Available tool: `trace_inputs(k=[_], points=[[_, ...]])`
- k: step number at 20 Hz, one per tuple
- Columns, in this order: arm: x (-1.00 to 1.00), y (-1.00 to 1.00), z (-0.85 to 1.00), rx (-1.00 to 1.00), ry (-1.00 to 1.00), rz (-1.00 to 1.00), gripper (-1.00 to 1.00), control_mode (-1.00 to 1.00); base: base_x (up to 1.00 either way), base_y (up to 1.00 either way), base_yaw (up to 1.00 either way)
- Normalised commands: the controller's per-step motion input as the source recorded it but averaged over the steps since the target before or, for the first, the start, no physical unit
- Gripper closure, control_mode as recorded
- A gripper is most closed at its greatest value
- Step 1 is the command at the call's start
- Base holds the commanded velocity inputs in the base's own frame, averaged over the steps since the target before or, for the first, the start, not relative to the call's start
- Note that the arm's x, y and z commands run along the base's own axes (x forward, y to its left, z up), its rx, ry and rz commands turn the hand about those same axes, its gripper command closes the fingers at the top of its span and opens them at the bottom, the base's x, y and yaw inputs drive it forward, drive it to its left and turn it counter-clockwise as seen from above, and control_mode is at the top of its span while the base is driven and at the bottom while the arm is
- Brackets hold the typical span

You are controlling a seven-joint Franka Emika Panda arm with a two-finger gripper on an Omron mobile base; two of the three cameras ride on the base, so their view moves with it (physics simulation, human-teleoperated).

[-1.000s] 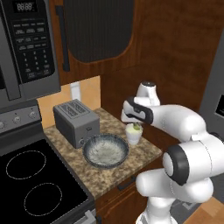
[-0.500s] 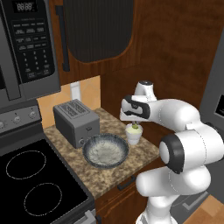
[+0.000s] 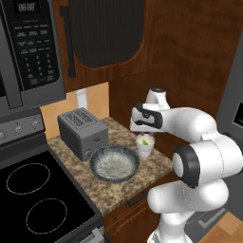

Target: Grab a lemon wedge from the fridge and one ice cube from the ice bowl, and put them in the glass of lemonade.

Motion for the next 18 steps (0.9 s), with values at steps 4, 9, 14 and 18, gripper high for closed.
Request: trace_inputs(k=[4,9,14,18], points=[[0.0,0.0,0.02,0.0,0.04,0.0,-1.0,-1.0,0.0,0.0,0.0],[-0.24,0.0,0.26,0.02,-0.01,-0.01,-1.0,-1.0,0.0,0.0,0.0],[0.0,-0.01,0.21,0.01,-0.01,0.0,-1.0,-1.0,0.0,0.0,0.0],[-0.4,0.0,0.22,0.03,-0.05,0.0,-1.0,-1.0,0.0,0.0,0.0]])
